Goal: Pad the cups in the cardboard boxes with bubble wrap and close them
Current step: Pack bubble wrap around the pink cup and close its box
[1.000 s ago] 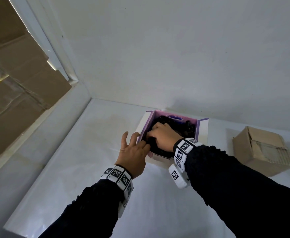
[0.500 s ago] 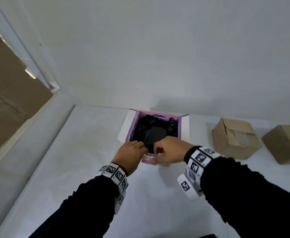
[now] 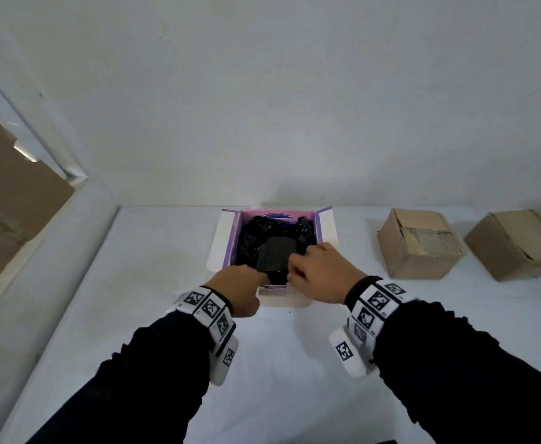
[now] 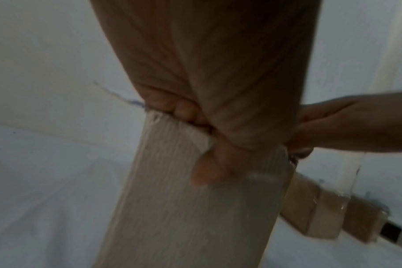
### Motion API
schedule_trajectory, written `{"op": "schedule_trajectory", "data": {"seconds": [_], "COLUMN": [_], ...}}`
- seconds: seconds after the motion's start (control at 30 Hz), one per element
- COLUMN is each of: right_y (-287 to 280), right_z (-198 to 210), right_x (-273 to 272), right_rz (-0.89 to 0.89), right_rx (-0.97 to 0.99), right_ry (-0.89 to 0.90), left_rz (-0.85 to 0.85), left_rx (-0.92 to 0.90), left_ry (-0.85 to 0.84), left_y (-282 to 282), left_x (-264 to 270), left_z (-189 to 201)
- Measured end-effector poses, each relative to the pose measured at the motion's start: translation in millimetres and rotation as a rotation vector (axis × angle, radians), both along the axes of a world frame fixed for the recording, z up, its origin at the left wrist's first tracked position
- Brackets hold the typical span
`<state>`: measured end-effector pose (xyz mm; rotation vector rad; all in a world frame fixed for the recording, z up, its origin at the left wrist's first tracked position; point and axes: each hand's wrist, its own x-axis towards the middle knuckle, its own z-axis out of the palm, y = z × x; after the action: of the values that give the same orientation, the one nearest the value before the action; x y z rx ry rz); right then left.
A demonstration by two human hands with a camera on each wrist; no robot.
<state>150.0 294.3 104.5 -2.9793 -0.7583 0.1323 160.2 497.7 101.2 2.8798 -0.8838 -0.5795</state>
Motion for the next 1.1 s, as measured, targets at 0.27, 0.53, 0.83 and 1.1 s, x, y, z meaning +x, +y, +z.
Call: {"op": "schedule_trajectory", "data": {"seconds": [0.27,0.53,0.83,1.1], "right_y": [-21,-14,-5,-9], "right_z": [1,-8,-5,-3], "right_x": [27,38,54,51], "right_rz": [-0.061,-0.187,-0.167,-0.289], "right_rx": [-0.245,-0.375,-0.418,-0.111], "right_ry": [-0.255,-0.158,-0.016,-0.118], "left_rz": [0.021,-0.051,-0.029,-0.033], "left_rx": [-0.151,0.215,0.288,0.032], "left_ry": [-0.205,-0.373,-0.396,-0.357], "left_y": [-10,-13,-9,5], "left_x": [63,85,83,90], "left_z": [10,-21,-25,-13]}}
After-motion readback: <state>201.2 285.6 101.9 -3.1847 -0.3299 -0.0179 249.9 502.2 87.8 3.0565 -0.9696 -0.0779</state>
